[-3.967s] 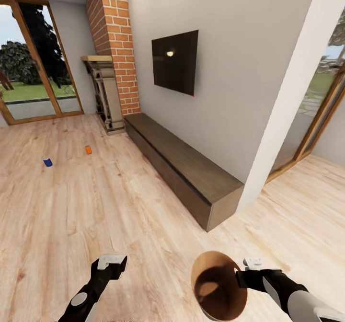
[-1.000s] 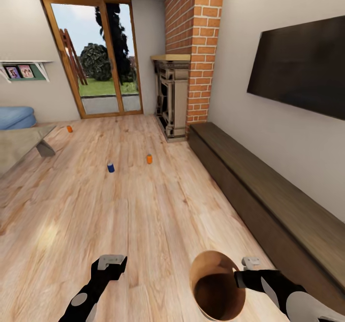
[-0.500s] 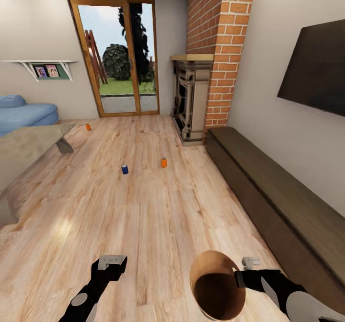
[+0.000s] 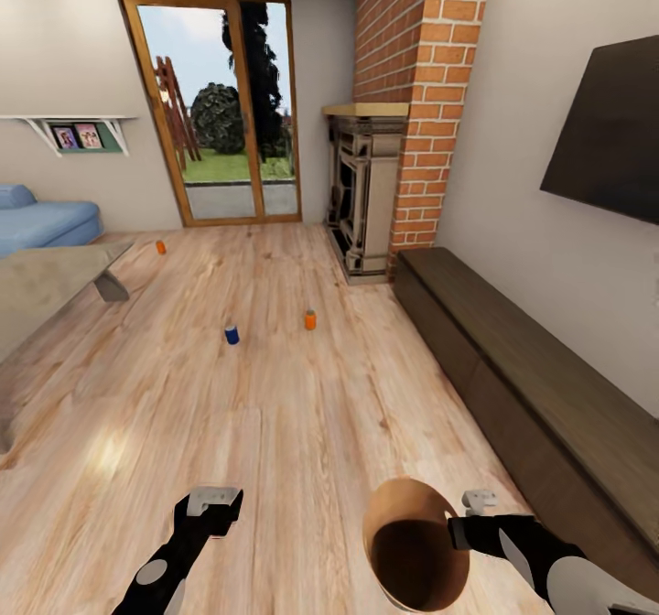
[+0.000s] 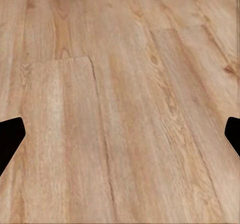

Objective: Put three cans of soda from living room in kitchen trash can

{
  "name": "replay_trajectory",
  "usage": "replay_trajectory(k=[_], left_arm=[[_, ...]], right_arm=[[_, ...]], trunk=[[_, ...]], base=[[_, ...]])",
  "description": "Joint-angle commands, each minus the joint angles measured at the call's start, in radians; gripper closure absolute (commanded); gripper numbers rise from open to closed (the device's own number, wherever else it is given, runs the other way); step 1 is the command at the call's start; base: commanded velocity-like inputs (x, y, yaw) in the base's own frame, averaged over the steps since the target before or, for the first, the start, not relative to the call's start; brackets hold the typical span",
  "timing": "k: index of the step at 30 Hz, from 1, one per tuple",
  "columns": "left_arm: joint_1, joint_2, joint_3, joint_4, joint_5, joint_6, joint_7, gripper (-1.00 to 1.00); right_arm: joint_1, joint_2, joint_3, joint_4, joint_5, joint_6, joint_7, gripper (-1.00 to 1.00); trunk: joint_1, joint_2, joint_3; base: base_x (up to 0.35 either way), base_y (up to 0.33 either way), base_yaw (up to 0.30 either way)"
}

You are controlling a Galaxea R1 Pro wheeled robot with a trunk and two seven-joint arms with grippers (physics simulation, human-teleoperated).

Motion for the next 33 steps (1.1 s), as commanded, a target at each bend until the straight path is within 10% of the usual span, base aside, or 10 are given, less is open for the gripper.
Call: replay_trajectory(k=[1, 33], left_arm=[[0.0, 0.0, 0.0, 0.0, 0.0, 0.0, 0.0, -1.0], [0.0, -0.001, -0.001, 0.009, 0.0, 0.0, 0.004, -1.0]], right_arm=[[0.0, 0.0, -0.007, 0.0, -0.009, 0.002, 0.009, 1.0], [0.003, 0.001, -0.007, 0.003, -0.009, 0.002, 0.009, 1.0]], trunk=[[0.0, 0.0, 0.0], [0.0, 0.0, 0.0]], base=[[0.305, 0.0, -0.198], [0.312, 0.0, -0.06]])
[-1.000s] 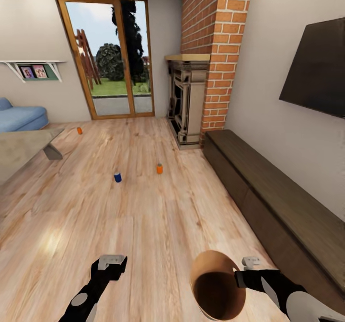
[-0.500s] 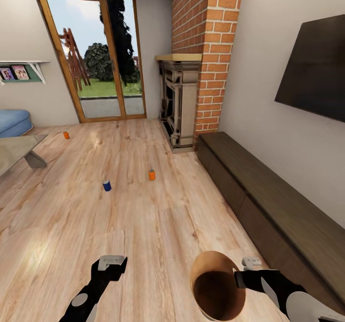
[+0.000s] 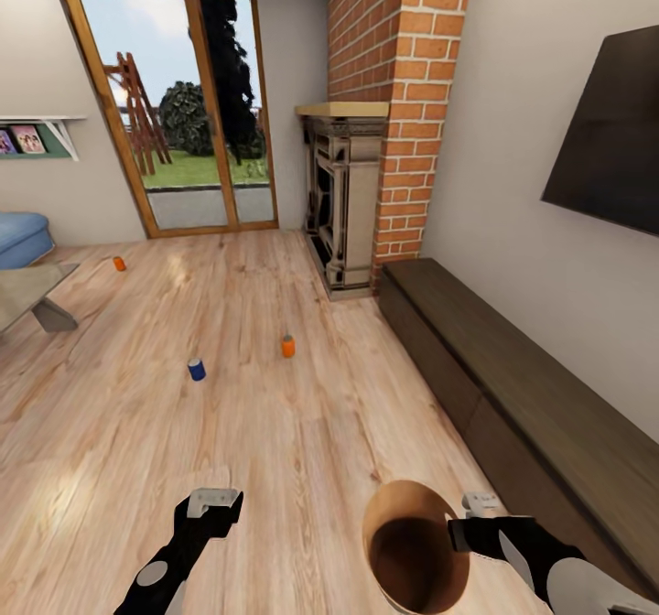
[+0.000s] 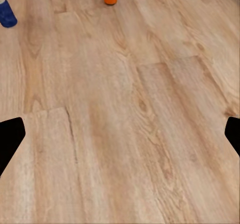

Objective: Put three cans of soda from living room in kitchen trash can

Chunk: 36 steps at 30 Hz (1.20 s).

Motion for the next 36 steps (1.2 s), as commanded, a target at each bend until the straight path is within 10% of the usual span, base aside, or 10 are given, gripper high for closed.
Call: replay_trajectory(k=[1, 36], left_arm=[[0.0, 0.0, 0.0, 0.0, 0.0, 0.0, 0.0, -1.0], [0.0, 0.001, 0.001, -0.006, 0.001, 0.0, -0.004, -1.0]], right_arm=[[0.0, 0.0, -0.008, 0.0, -0.01, 0.002, 0.009, 1.0], [0.0, 0.001, -0.007, -0.001, -0.01, 0.002, 0.009, 1.0]], trunk=[[0.0, 0.0, 0.0], [0.0, 0.0, 0.0]], base=[[0.323, 0.0, 0.0], [0.323, 0.0, 0.0]])
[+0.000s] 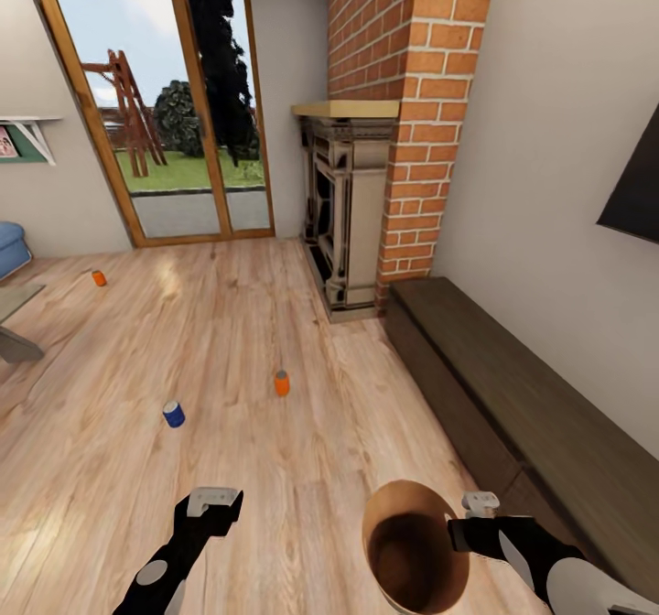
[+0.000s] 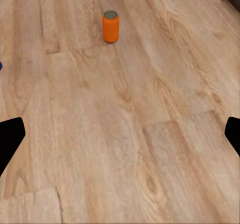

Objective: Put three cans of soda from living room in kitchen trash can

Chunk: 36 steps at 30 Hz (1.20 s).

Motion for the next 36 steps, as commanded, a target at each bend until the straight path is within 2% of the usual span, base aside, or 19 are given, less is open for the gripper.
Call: replay_trajectory(k=[1, 36], left_arm=[[0.0, 0.0, 0.0, 0.0, 0.0, 0.0, 0.0, -1.0], [0.0, 0.0, 0.0, 0.0, 0.001, 0.0, 0.0, -1.0]], right_arm=[[0.0, 0.0, -0.008, 0.0, -0.01, 0.002, 0.009, 1.0], [0.0, 0.001, -0.008, 0.001, -0.01, 0.002, 0.009, 1.0]], trunk=[[0.0, 0.0, 0.0], [0.0, 0.0, 0.0]], base=[[0.324, 0.0, 0.0], [0.323, 0.0, 0.0]])
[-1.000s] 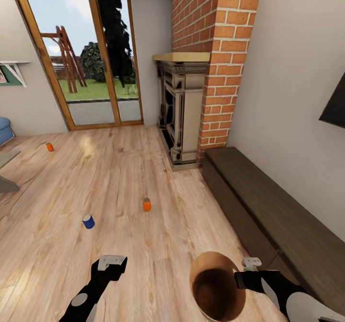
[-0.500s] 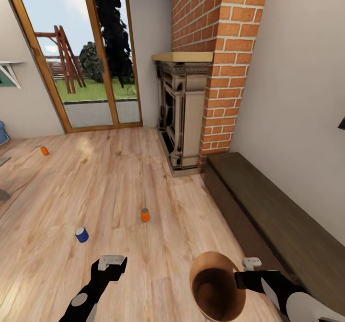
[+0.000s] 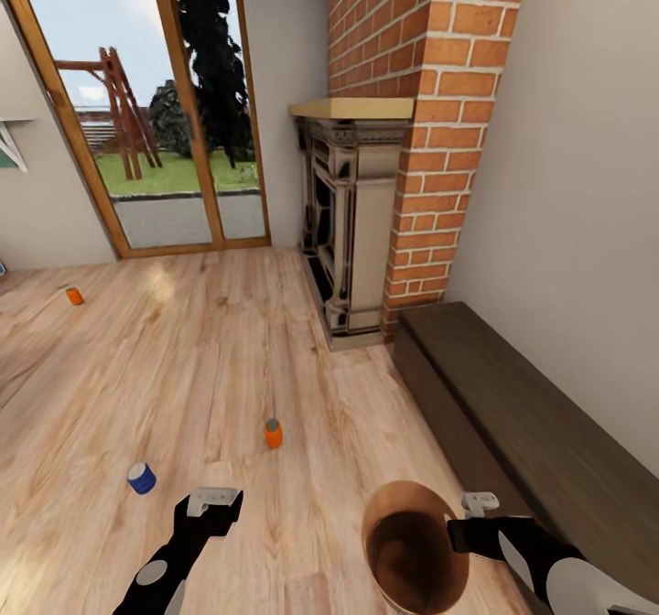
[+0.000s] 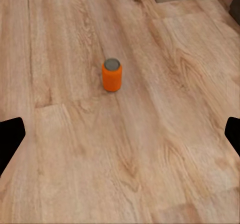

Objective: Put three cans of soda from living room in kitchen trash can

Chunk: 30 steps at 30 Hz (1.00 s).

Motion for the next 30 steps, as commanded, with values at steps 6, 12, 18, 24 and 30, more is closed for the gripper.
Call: replay_trajectory(k=[6, 12, 18, 24, 30], left_arm=[[0.0, 0.0, 0.0, 0.001, -0.001, 0.0, 0.0, -1.0], [0.0, 0.0, 0.0, 0.003, -0.001, 0.0, 0.0, -1.0], [0.0, -0.001, 0.0, 0.003, -0.001, 0.0, 0.0, -1.0], [0.0, 0.0, 0.0, 0.003, -0.001, 0.0, 0.0, -1.0], [0.0, -0.001, 0.0, 0.004, -0.001, 0.0, 0.0, -1.0]], right_arm=[[0.0, 0.001, -0.007, 0.003, -0.01, 0.002, 0.009, 1.0], [0.0, 0.002, -0.007, 0.005, -0.01, 0.002, 0.009, 1.0], [0.0, 0.001, -0.007, 0.004, -0.01, 0.002, 0.009, 1.0], [0.0, 0.001, -0.007, 0.004, -0.01, 0.002, 0.009, 1.0], [0.0, 0.0, -0.007, 0.004, -0.01, 0.002, 0.009, 1.0]], trunk=[[0.0, 0.0, 0.0], [0.0, 0.0, 0.0], [0.0, 0.0, 0.0], [0.0, 0.0, 0.0], [0.0, 0.0, 0.0]], base=[[0.323, 0.0, 0.001], [0.323, 0.0, 0.098], [0.323, 0.0, 0.173], [0.324, 0.0, 0.034], [0.323, 0.0, 0.003]])
